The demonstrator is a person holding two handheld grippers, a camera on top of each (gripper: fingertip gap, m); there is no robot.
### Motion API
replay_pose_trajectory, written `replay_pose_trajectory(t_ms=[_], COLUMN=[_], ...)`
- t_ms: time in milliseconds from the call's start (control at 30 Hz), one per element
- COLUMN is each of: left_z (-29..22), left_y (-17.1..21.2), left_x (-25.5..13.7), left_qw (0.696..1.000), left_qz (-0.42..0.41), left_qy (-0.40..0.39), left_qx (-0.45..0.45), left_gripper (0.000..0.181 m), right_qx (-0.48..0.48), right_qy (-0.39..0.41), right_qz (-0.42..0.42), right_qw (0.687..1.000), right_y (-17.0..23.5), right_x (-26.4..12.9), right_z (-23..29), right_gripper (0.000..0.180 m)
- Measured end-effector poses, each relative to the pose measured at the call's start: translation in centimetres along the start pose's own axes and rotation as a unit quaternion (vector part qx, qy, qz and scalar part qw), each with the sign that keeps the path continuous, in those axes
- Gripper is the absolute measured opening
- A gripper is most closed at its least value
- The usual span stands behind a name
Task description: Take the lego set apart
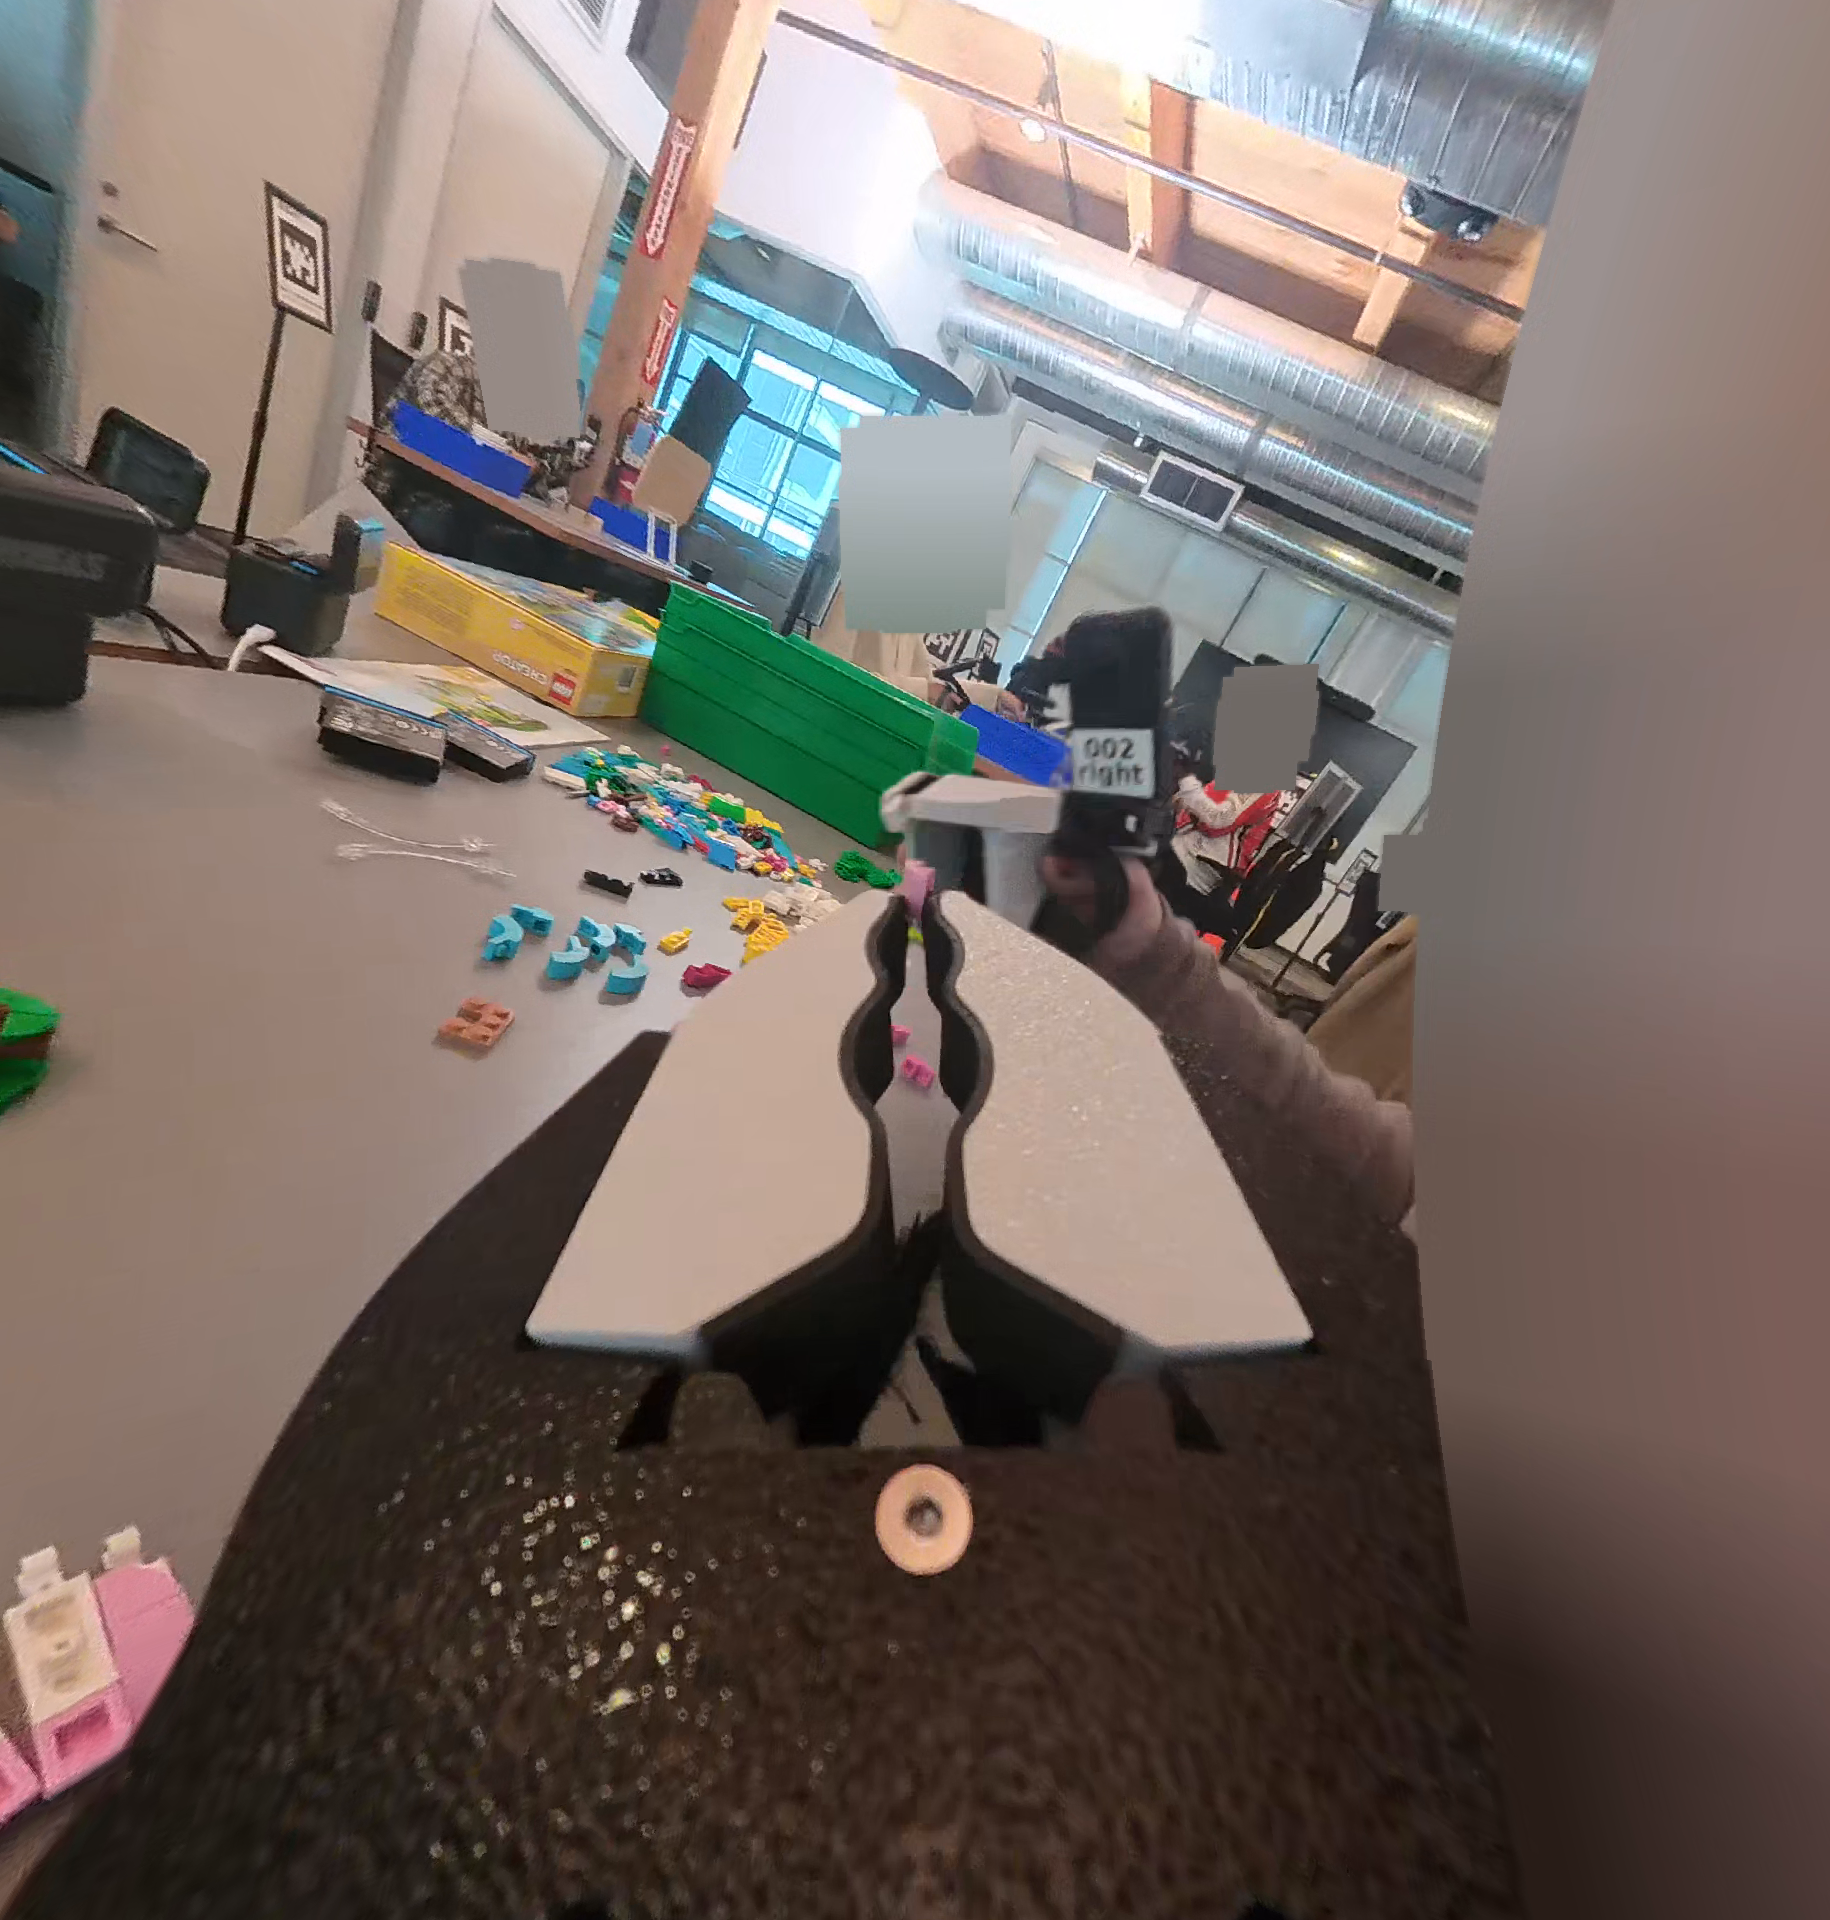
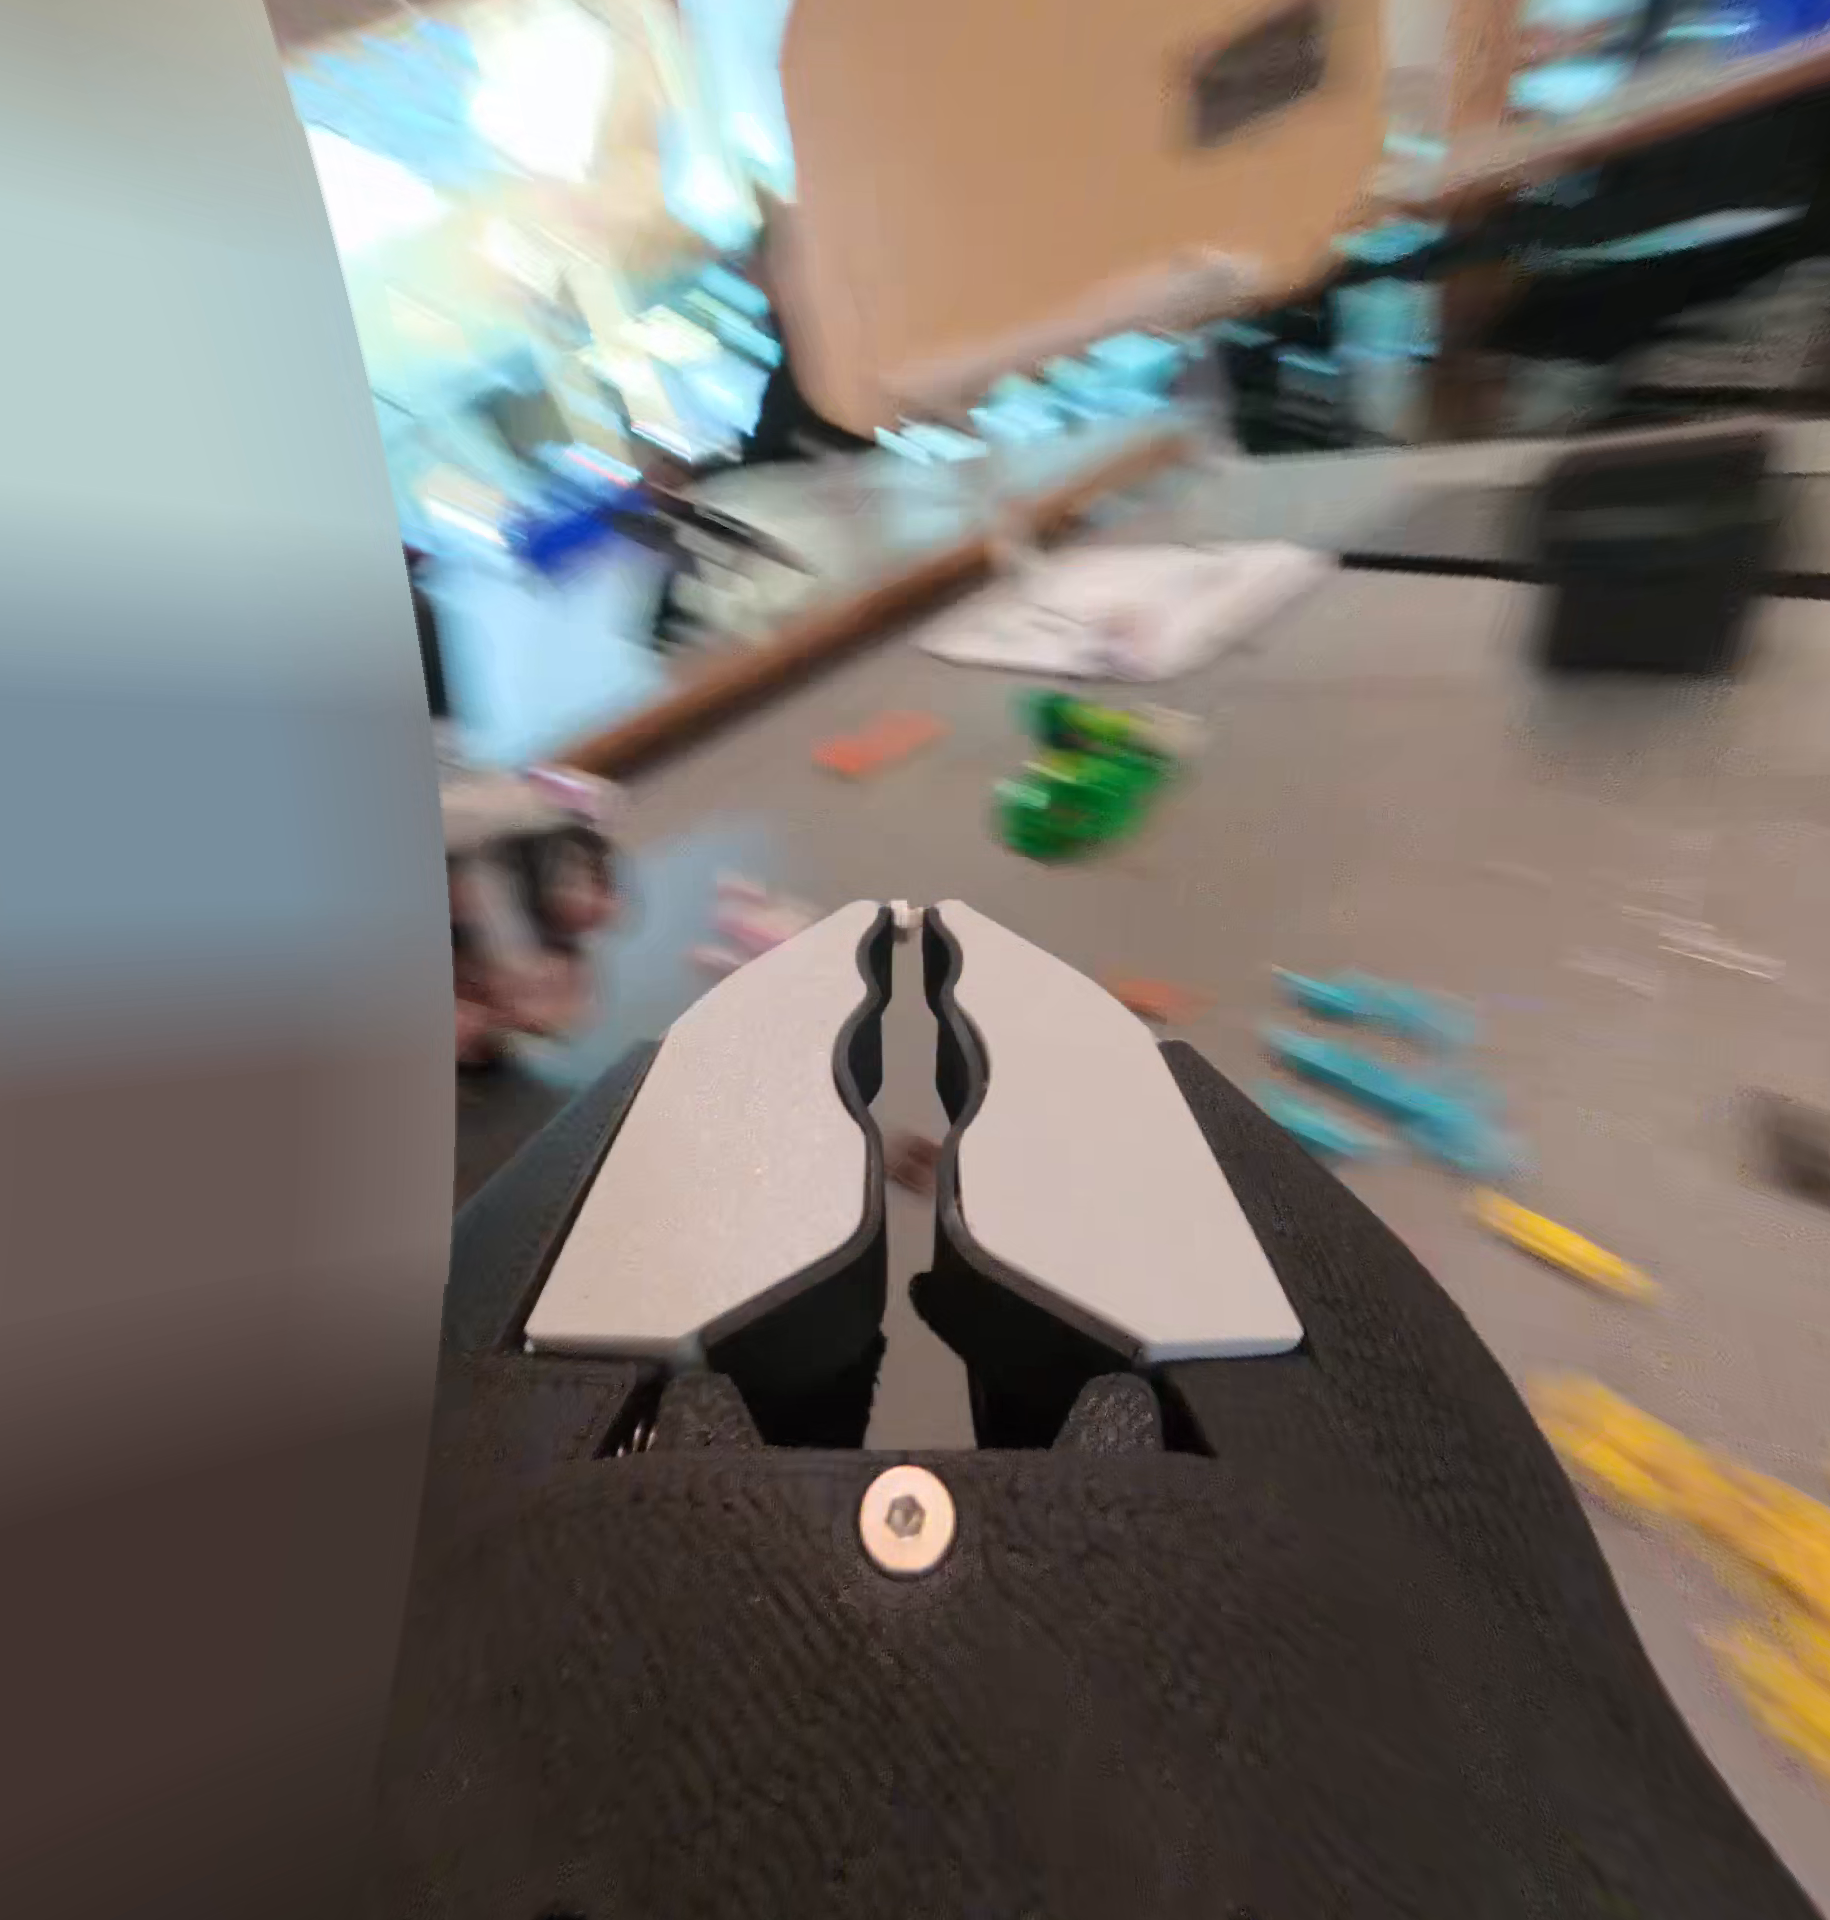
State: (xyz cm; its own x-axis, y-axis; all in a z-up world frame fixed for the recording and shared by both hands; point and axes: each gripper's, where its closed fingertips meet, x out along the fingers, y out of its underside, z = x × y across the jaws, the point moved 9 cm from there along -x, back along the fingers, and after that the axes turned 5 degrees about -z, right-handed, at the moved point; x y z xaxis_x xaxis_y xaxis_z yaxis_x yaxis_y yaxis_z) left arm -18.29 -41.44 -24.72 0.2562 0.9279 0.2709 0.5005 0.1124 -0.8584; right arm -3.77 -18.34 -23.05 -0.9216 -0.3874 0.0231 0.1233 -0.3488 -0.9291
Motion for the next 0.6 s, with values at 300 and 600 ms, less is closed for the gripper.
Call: replay_pose_trajectory(t_ms=[300, 600], left_z=[-0.9, -0.3], left_y=[0.5, 4.9], left_x=[5.3, 13.4], left_qw=[0.990, 0.912], left_qz=[0.103, 0.278], left_qy=[-0.007, 0.003], left_qx=[0.098, 0.302], left_gripper=[0.003, 0.003], right_qx=[-0.188, -0.280], right_qy=[0.285, 0.238], right_qz=[0.271, 0.328], right_qw=[0.900, 0.870], right_y=[-0.4, -0.2], right_x=[-11.7, -12.4], right_z=[-9.1, -10.3], right_gripper=[0.004, 0.008])
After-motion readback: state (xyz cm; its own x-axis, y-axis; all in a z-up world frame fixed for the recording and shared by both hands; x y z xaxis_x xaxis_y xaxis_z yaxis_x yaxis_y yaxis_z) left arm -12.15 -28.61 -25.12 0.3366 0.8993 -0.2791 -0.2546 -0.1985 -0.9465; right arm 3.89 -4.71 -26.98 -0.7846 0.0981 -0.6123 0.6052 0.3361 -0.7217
